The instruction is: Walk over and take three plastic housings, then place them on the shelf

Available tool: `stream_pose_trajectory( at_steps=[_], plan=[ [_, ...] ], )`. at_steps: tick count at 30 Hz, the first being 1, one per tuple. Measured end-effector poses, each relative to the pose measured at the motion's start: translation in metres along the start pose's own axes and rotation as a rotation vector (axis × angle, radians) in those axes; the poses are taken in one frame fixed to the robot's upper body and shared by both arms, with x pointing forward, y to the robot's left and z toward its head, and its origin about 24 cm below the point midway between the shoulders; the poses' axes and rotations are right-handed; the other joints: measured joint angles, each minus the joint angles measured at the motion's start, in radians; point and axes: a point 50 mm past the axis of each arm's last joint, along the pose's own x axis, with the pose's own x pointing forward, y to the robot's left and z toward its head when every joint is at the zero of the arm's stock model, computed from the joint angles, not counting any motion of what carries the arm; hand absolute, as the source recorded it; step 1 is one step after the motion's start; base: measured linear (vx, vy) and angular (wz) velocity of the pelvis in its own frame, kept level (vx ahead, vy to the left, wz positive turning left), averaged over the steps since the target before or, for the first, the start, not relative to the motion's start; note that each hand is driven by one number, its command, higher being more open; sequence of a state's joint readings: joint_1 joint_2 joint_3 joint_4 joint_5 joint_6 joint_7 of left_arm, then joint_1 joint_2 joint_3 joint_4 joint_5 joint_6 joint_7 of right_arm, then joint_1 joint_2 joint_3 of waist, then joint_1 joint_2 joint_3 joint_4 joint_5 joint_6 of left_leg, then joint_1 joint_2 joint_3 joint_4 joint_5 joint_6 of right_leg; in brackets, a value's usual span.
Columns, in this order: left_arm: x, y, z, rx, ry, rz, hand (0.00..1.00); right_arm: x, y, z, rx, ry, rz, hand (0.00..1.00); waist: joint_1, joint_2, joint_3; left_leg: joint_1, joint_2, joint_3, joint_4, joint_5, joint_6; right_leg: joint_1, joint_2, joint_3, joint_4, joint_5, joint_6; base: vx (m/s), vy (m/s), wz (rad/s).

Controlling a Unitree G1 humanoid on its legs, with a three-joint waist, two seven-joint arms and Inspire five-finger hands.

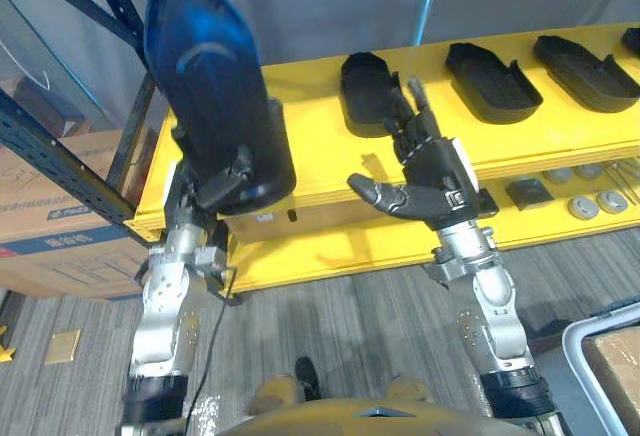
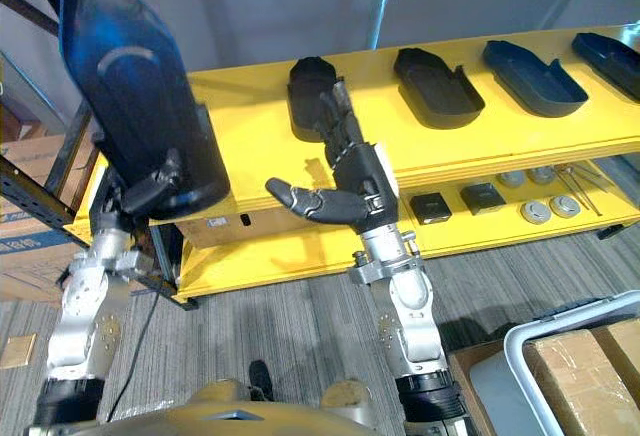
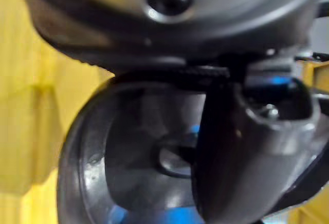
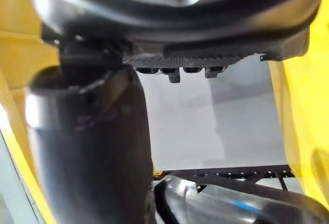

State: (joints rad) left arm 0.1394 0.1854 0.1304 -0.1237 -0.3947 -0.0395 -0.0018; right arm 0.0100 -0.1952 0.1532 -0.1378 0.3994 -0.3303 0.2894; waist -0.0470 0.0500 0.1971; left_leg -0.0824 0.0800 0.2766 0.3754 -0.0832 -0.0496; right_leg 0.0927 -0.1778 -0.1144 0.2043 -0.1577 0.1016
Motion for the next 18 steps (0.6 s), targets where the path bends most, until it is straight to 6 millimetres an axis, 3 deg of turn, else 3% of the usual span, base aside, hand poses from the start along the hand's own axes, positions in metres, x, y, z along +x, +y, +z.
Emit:
stream_pose_trajectory(
  at_steps=[1, 2, 3, 4, 5, 6, 7, 8, 9, 10, 11, 12, 13, 18],
  plan=[
    [-0.007, 0.005, -0.010, -0.004, 0.042, 0.019, 0.00, -0.001, 0.001, -0.001, -0.002, 0.010, 0.021, 1.00, 0.003, 0.010, 0.008, -0.035, 0.019, -0.032, 0.089, 0.002, -0.006, -0.002, 0.010, 0.012, 0.018, -0.010, -0.004, -0.05, -0.041, -0.35],
    [-0.014, 0.008, -0.022, -0.008, 0.096, 0.027, 0.00, -0.002, 0.001, -0.002, -0.004, 0.015, 0.036, 1.00, 0.001, 0.000, 0.019, -0.072, 0.012, -0.058, 0.139, 0.044, -0.041, -0.005, -0.011, 0.019, 0.042, -0.016, -0.009, -0.01, -0.036, -0.17],
    [-0.014, 0.009, -0.024, -0.009, 0.104, 0.027, 0.00, -0.002, 0.000, -0.002, -0.005, 0.015, 0.035, 1.00, 0.000, -0.006, 0.022, -0.074, 0.007, -0.064, 0.141, 0.056, -0.049, -0.006, -0.018, 0.018, 0.044, -0.016, -0.009, -0.03, -0.027, -0.11],
    [-0.016, 0.010, -0.027, -0.009, 0.120, 0.020, 0.00, -0.004, -0.001, -0.001, 0.000, 0.012, 0.031, 1.00, 0.003, -0.012, 0.029, -0.092, 0.036, -0.072, 0.211, 0.018, 0.020, -0.020, -0.027, 0.018, 0.058, -0.013, -0.007, -0.03, -0.013, -0.13],
    [-0.017, 0.010, -0.030, -0.010, 0.131, 0.008, 0.00, -0.006, -0.003, -0.002, 0.010, 0.013, 0.016, 1.00, -0.001, -0.013, 0.032, -0.086, 0.081, -0.101, 0.228, 0.004, 0.018, -0.020, -0.029, 0.023, 0.070, -0.017, -0.009, -0.02, -0.006, -0.15],
    [-0.017, 0.010, -0.030, -0.011, 0.132, 0.000, 0.00, -0.007, -0.003, -0.001, 0.013, 0.011, 0.012, 1.00, -0.005, -0.014, 0.032, -0.076, 0.090, -0.125, 0.206, 0.005, 0.016, -0.024, -0.032, 0.029, 0.076, -0.021, -0.006, 0.01, 0.067, -0.16],
    [-0.017, 0.009, -0.029, -0.011, 0.125, -0.016, 0.00, -0.007, -0.005, 0.000, 0.027, 0.000, 0.003, 1.00, -0.009, -0.008, 0.029, -0.045, 0.099, -0.170, 0.117, 0.030, -0.006, -0.045, -0.044, 0.044, 0.093, -0.027, 0.005, 0.02, 0.159, -0.18],
    [-0.015, 0.007, -0.028, -0.013, 0.119, -0.035, 0.00, -0.007, -0.007, 0.001, 0.036, -0.012, -0.007, 1.00, -0.014, 0.006, 0.022, -0.012, 0.098, -0.177, 0.018, 0.084, -0.026, -0.069, -0.059, 0.057, 0.115, -0.036, 0.028, 0.02, 0.285, -0.19],
    [-0.014, 0.006, -0.027, -0.013, 0.115, -0.042, 0.00, -0.007, -0.008, 0.002, 0.035, -0.015, -0.013, 1.00, -0.016, 0.010, 0.021, 0.007, 0.084, -0.168, -0.016, 0.062, -0.051, -0.079, -0.071, 0.065, 0.124, -0.039, 0.039, 0.02, 0.295, 0.11],
    [-0.009, 0.003, -0.024, -0.014, 0.098, -0.058, 0.00, -0.008, -0.011, 0.003, 0.034, -0.021, -0.027, 1.00, -0.032, 0.013, 0.020, 0.042, 0.066, -0.116, -0.093, 0.033, -0.059, -0.077, -0.103, 0.053, 0.122, -0.030, 0.071, 0.04, 0.338, 0.35],
    [-0.006, 0.001, -0.021, -0.015, 0.085, -0.068, 0.00, -0.008, -0.012, 0.003, 0.031, -0.023, -0.035, 1.00, -0.041, 0.015, 0.020, 0.055, 0.051, -0.094, -0.132, 0.023, -0.058, -0.072, -0.118, 0.039, 0.118, -0.020, 0.088, 0.02, 0.302, 0.52],
    [0.001, -0.001, -0.016, -0.008, 0.061, -0.084, 0.00, -0.009, -0.013, 0.001, 0.030, -0.018, -0.053, 1.00, -0.035, -0.004, 0.018, 0.059, 0.005, -0.092, -0.170, 0.046, -0.039, -0.070, -0.152, 0.037, 0.093, 0.009, 0.105, 0.01, 0.333, 0.44],
    [0.006, -0.001, -0.011, 0.002, 0.043, -0.087, 0.00, -0.008, -0.012, 0.000, 0.027, -0.015, -0.063, 1.00, -0.032, -0.004, 0.018, 0.062, -0.019, -0.096, -0.193, 0.056, -0.025, -0.057, -0.168, 0.035, 0.058, 0.054, 0.112, -0.01, 0.241, 0.32],
    [0.014, 0.004, 0.005, 0.066, -0.002, -0.101, 0.00, -0.002, 0.002, -0.002, 0.023, -0.058, -0.113, 1.00, -0.002, -0.015, 0.005, 0.098, -0.036, -0.090, -0.328, 0.096, -0.006, -0.041, -0.164, -0.014, -0.025, 0.187, 0.074, -0.04, 0.143, 0.07]
  ],
)
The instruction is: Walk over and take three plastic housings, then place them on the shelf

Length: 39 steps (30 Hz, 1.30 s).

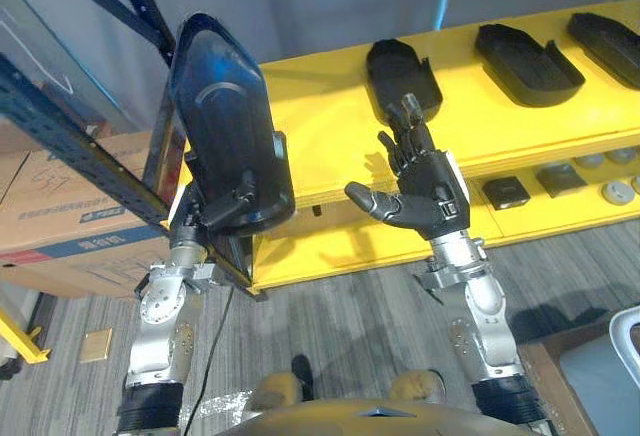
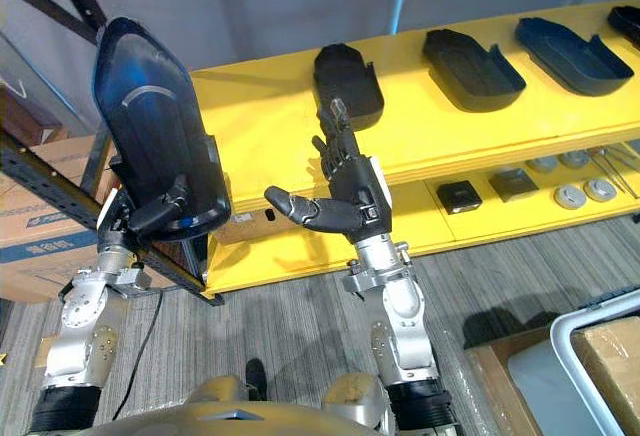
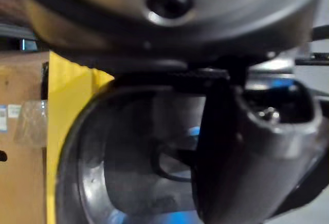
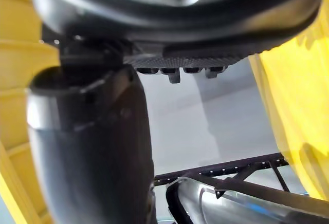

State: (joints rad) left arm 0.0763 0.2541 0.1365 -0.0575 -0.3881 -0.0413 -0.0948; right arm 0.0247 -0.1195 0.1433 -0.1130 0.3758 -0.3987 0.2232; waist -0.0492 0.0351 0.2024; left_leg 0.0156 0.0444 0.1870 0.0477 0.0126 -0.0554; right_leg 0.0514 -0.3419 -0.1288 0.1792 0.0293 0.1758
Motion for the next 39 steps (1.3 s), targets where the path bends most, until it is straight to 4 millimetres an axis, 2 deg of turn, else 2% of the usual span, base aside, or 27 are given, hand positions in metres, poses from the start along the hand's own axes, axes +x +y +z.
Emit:
stream_pose_trajectory(
  at_steps=[2, 4, 6, 9, 14, 15, 16, 17, 19, 21, 26, 30, 33, 35, 39],
  plan=[
    [0.000, -0.001, 0.005, 0.010, -0.017, -0.008, 0.00, 0.003, 0.001, 0.003, -0.014, -0.025, -0.015, 1.00, 0.006, -0.015, -0.009, 0.008, 0.004, 0.010, -0.055, 0.027, 0.000, -0.005, 0.011, -0.021, -0.033, 0.023, -0.020, -0.02, 0.019, 0.04],
    [0.001, -0.005, 0.012, 0.012, -0.046, -0.023, 0.00, 0.007, 0.000, 0.006, -0.022, -0.039, -0.013, 1.00, 0.013, -0.027, -0.016, 0.009, 0.010, 0.021, -0.092, 0.060, -0.007, -0.010, 0.027, -0.038, -0.066, 0.038, -0.018, -0.02, 0.002, -0.11],
    [0.001, -0.008, 0.017, 0.015, -0.066, -0.035, 0.00, 0.011, -0.003, 0.010, -0.031, -0.059, 0.011, 1.00, 0.012, -0.028, -0.016, 0.007, 0.021, 0.021, -0.094, 0.069, -0.017, -0.007, 0.038, -0.045, -0.078, 0.039, -0.016, -0.01, -0.035, -0.08],
    [0.004, -0.016, 0.020, 0.011, -0.069, -0.069, 0.00, 0.017, -0.007, 0.017, -0.050, -0.076, 0.067, 1.00, 0.001, -0.014, -0.021, 0.004, 0.041, 0.002, -0.108, 0.089, -0.025, 0.003, 0.060, -0.072, -0.092, 0.038, -0.015, -0.01, -0.080, 0.12],
    [0.026, -0.036, 0.020, -0.062, -0.031, -0.134, 0.00, 0.049, -0.002, 0.036, -0.093, -0.157, 0.172, 1.00, -0.008, 0.004, -0.013, -0.012, 0.053, -0.023, -0.109, 0.122, -0.036, 0.002, 0.071, -0.088, -0.084, -0.019, 0.005, -0.08, -0.061, 0.11],
    [0.033, -0.038, 0.018, -0.101, -0.015, -0.134, 0.00, 0.054, 0.003, 0.039, -0.092, -0.173, 0.195, 1.00, -0.011, 0.012, -0.008, -0.011, 0.054, -0.025, -0.116, 0.129, -0.043, -0.003, 0.070, -0.087, -0.070, -0.049, 0.009, -0.16, -0.078, 0.08],
    [0.039, -0.040, 0.016, -0.146, 0.000, -0.125, 0.00, 0.057, 0.005, 0.041, -0.093, -0.182, 0.213, 1.00, -0.013, 0.033, -0.003, -0.011, 0.062, -0.029, -0.129, 0.141, -0.050, -0.019, 0.078, -0.087, -0.047, -0.063, -0.003, -0.14, -0.063, 0.06],
    [0.043, -0.040, 0.016, -0.166, 0.006, -0.120, 0.00, 0.057, 0.006, 0.042, -0.091, -0.182, 0.222, 1.00, -0.013, 0.041, 0.001, -0.013, 0.066, -0.029, -0.131, 0.146, -0.052, -0.028, 0.081, -0.085, -0.037, -0.069, -0.003, -0.14, -0.055, 0.00],
    [0.054, -0.036, 0.015, -0.203, 0.020, -0.059, 0.00, 0.058, 0.011, 0.041, -0.071, -0.162, 0.241, 1.00, -0.026, 0.067, 0.008, -0.035, 0.075, -0.029, -0.131, 0.151, -0.055, -0.069, 0.086, -0.080, -0.008, -0.081, -0.007, -0.13, -0.038, -0.03],
    [0.060, -0.029, 0.014, -0.254, 0.033, -0.012, 0.00, 0.057, 0.014, 0.037, -0.030, -0.135, 0.262, 1.00, -0.038, 0.076, 0.012, -0.043, 0.075, -0.016, -0.131, 0.154, -0.054, -0.094, 0.086, -0.059, 0.004, -0.081, -0.009, -0.07, -0.004, -0.22],
    [0.083, -0.011, 0.016, -0.305, 0.061, 0.106, 0.00, 0.051, 0.031, 0.025, 0.061, -0.070, 0.323, 1.00, -0.053, 0.078, 0.013, -0.040, 0.071, 0.022, -0.130, 0.166, -0.044, -0.133, 0.083, -0.011, 0.034, -0.069, 0.003, 0.00, -0.004, -0.22],
    [0.100, 0.003, 0.030, -0.310, 0.044, 0.163, 0.00, 0.048, 0.055, 0.017, 0.111, -0.026, 0.433, 1.00, -0.065, 0.086, 0.033, -0.042, 0.067, 0.042, -0.130, 0.166, -0.045, -0.185, 0.077, 0.023, 0.106, -0.102, 0.003, -0.01, -0.035, -0.13],
    [0.104, 0.002, 0.034, -0.346, 0.035, 0.156, 0.00, 0.047, 0.068, 0.021, 0.130, -0.023, 0.500, 1.00, -0.071, 0.099, 0.060, -0.042, 0.059, 0.049, -0.130, 0.166, -0.046, -0.215, 0.064, 0.034, 0.165, -0.134, 0.003, -0.02, -0.054, -0.02],
    [0.104, 0.003, 0.030, -0.362, 0.052, 0.160, 0.00, 0.046, 0.080, 0.025, 0.148, -0.027, 0.552, 1.00, -0.079, 0.107, 0.067, -0.040, 0.054, 0.055, -0.130, 0.166, -0.046, -0.234, 0.055, 0.043, 0.207, -0.156, 0.004, 0.00, -0.049, -0.02],
    [0.104, 0.004, 0.024, -0.357, 0.086, 0.164, 0.00, 0.044, 0.089, 0.031, 0.162, -0.041, 0.591, 1.00, -0.084, 0.110, 0.069, -0.039, 0.051, 0.068, -0.121, 0.164, -0.047, -0.244, 0.049, 0.052, 0.231, -0.168, 0.003, 0.01, -0.034, -0.02]
  ],
)
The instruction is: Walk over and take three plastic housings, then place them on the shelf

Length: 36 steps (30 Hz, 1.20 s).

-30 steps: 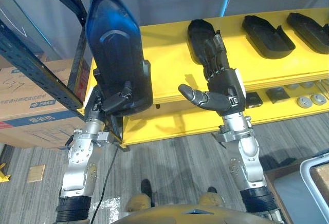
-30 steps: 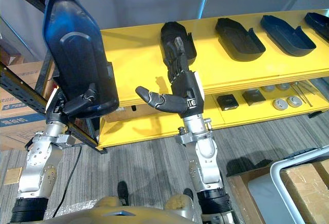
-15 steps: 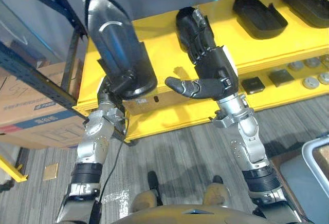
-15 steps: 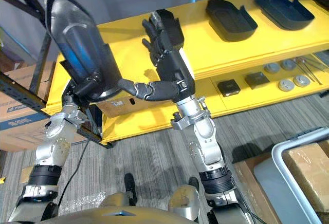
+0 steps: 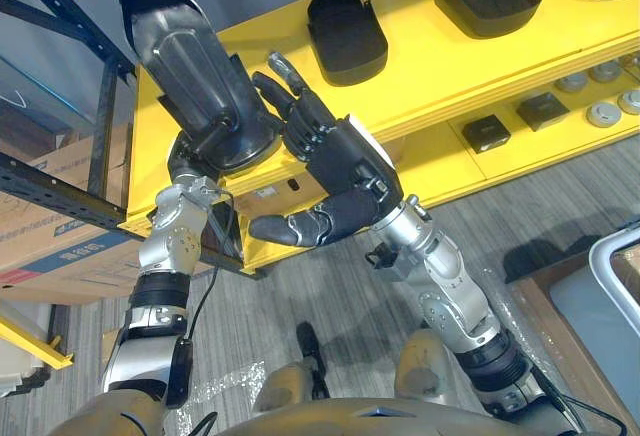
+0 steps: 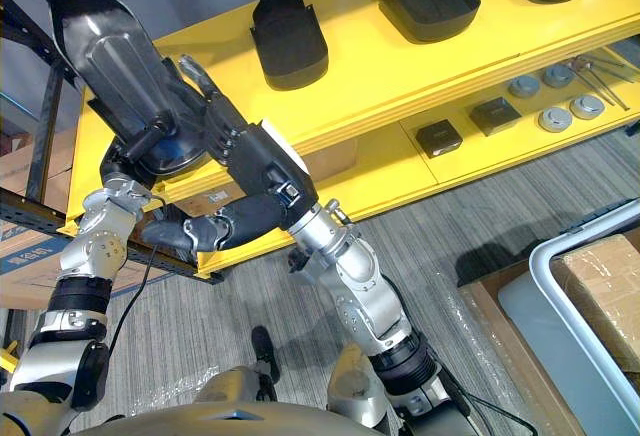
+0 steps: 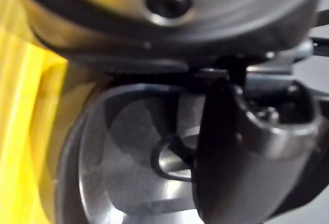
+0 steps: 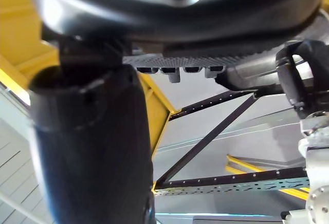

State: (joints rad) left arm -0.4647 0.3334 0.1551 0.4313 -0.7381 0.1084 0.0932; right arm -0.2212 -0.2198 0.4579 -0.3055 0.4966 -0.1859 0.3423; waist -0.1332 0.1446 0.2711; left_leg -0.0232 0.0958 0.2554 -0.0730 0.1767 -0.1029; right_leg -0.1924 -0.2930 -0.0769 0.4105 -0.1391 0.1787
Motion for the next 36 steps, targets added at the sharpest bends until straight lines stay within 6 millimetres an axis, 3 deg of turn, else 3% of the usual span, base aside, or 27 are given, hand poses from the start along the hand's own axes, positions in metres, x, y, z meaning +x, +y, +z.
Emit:
stream_pose_trajectory(
  at_steps=[5, 8, 14, 18, 21, 23, 24, 26, 30, 36],
  plan=[
    [0.001, 0.002, -0.001, 0.001, 0.028, 0.015, 0.00, -0.002, 0.008, -0.003, 0.028, 0.022, 0.020, 1.00, -0.002, 0.003, 0.004, -0.004, 0.002, 0.029, 0.019, -0.027, -0.006, -0.014, -0.005, 0.012, 0.028, -0.015, 0.000, -0.02, -0.029, -0.05],
    [0.002, 0.002, 0.000, -0.003, 0.037, 0.027, 0.00, -0.008, 0.014, -0.006, 0.046, 0.062, 0.034, 1.00, -0.003, 0.014, 0.011, -0.013, 0.017, 0.100, 0.042, -0.041, 0.003, -0.017, -0.008, 0.017, 0.035, -0.022, 0.001, -0.02, -0.020, 0.00],
    [0.009, -0.001, 0.018, 0.015, 0.004, 0.042, 0.00, -0.016, 0.021, -0.005, 0.059, 0.094, 0.049, 1.00, -0.003, 0.024, 0.032, -0.042, 0.021, 0.144, 0.063, -0.035, 0.005, -0.067, -0.020, 0.029, 0.079, -0.040, 0.002, 0.00, -0.040, 0.02],
    [0.013, 0.006, 0.032, 0.047, -0.012, 0.093, 0.00, -0.028, 0.016, -0.011, 0.041, 0.155, -0.094, 1.00, -0.011, 0.017, 0.038, -0.053, 0.023, 0.152, 0.069, -0.036, 0.005, -0.078, -0.019, 0.034, 0.078, -0.040, 0.002, 0.01, -0.013, -0.02],
    [0.012, 0.017, 0.049, 0.070, -0.045, 0.123, 0.00, -0.061, -0.004, -0.020, -0.062, 0.263, -0.337, 1.00, -0.010, 0.000, 0.053, -0.056, 0.022, 0.162, 0.070, -0.037, 0.007, -0.085, -0.019, 0.041, 0.076, -0.040, 0.003, 0.03, -0.020, -0.05],
    [0.011, 0.025, 0.059, 0.069, -0.073, 0.145, 0.00, -0.092, -0.025, -0.022, -0.136, 0.356, -0.493, 1.00, -0.010, -0.015, 0.064, -0.056, 0.022, 0.167, 0.070, -0.039, 0.006, -0.085, -0.019, 0.044, 0.072, -0.039, 0.004, 0.03, -0.017, -0.04],
    [0.010, 0.031, 0.069, 0.080, -0.096, 0.161, 0.00, -0.121, -0.040, -0.022, -0.184, 0.438, -0.602, 1.00, -0.012, -0.027, 0.073, -0.057, 0.022, 0.170, 0.070, -0.040, 0.007, -0.085, -0.019, 0.043, 0.066, -0.038, 0.006, 0.03, -0.018, -0.03],
    [0.008, 0.038, 0.079, 0.091, -0.118, 0.181, 0.00, -0.148, -0.049, -0.023, -0.205, 0.513, -0.684, 1.00, -0.019, -0.039, 0.082, -0.060, 0.025, 0.173, 0.072, -0.046, 0.004, -0.084, -0.017, 0.044, 0.059, -0.036, 0.008, 0.03, -0.023, -0.02],
    [0.005, 0.047, 0.107, 0.132, -0.163, 0.207, 0.00, -0.207, -0.033, -0.047, -0.141, 0.781, -0.703, 1.00, -0.036, -0.077, 0.105, -0.075, 0.053, 0.172, 0.108, -0.068, -0.003, -0.064, -0.003, 0.033, 0.030, -0.030, 0.010, 0.04, -0.044, 0.00],
    [0.010, 0.036, 0.126, 0.191, -0.180, 0.165, 0.00, -0.256, -0.008, -0.082, -0.027, 1.005, -0.741, 1.00, -0.033, -0.103, 0.120, -0.086, 0.055, 0.143, 0.107, -0.071, -0.007, -0.042, 0.000, 0.012, 0.004, -0.028, 0.012, 0.03, -0.020, 0.12]
  ],
)
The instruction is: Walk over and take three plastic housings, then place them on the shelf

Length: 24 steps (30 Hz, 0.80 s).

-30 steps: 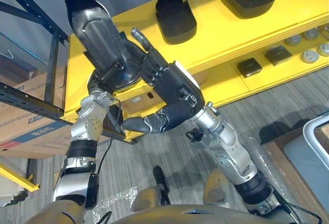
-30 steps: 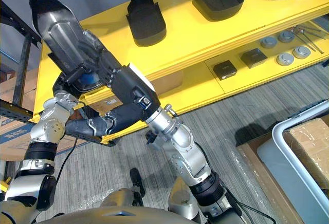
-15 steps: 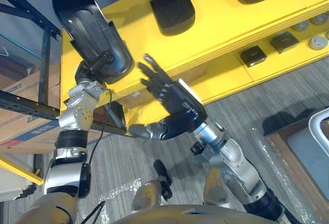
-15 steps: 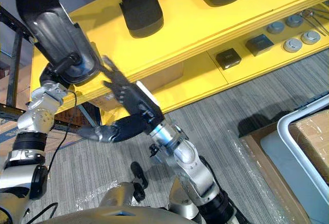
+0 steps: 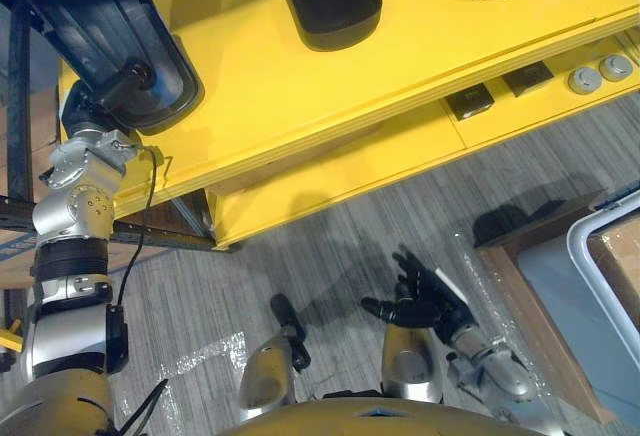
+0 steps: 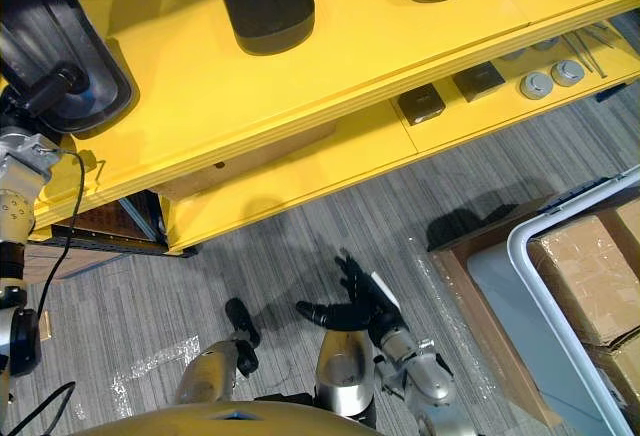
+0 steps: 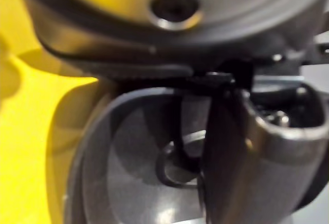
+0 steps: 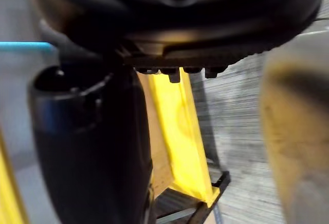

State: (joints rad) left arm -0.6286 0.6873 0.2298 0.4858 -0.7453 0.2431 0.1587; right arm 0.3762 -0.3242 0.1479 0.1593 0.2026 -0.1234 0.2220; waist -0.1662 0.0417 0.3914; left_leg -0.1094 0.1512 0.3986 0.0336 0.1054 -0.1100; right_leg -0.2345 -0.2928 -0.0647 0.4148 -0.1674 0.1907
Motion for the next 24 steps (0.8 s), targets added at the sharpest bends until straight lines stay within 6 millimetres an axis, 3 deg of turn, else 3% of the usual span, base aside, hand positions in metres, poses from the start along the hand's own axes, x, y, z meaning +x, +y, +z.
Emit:
stream_pose_trajectory(
  at_steps=[11, 24],
  plan=[
    [0.010, -0.022, 0.024, 0.083, -0.027, -0.156, 0.00, 0.011, -0.008, -0.025, 0.057, 0.082, -0.116, 1.00, 0.025, -0.023, 0.013, -0.040, 0.014, -0.043, 0.018, 0.002, -0.003, 0.003, 0.022, -0.023, -0.025, 0.004, -0.006, 0.00, -0.011, 0.09],
    [0.009, -0.022, 0.031, 0.035, -0.016, -0.259, 0.00, 0.005, -0.012, -0.050, 0.082, 0.199, -0.179, 1.00, 0.030, -0.047, 0.027, -0.039, 0.019, -0.062, 0.018, 0.002, -0.004, 0.031, 0.030, -0.037, -0.048, 0.006, -0.010, 0.00, -0.003, 0.03]
  ],
)
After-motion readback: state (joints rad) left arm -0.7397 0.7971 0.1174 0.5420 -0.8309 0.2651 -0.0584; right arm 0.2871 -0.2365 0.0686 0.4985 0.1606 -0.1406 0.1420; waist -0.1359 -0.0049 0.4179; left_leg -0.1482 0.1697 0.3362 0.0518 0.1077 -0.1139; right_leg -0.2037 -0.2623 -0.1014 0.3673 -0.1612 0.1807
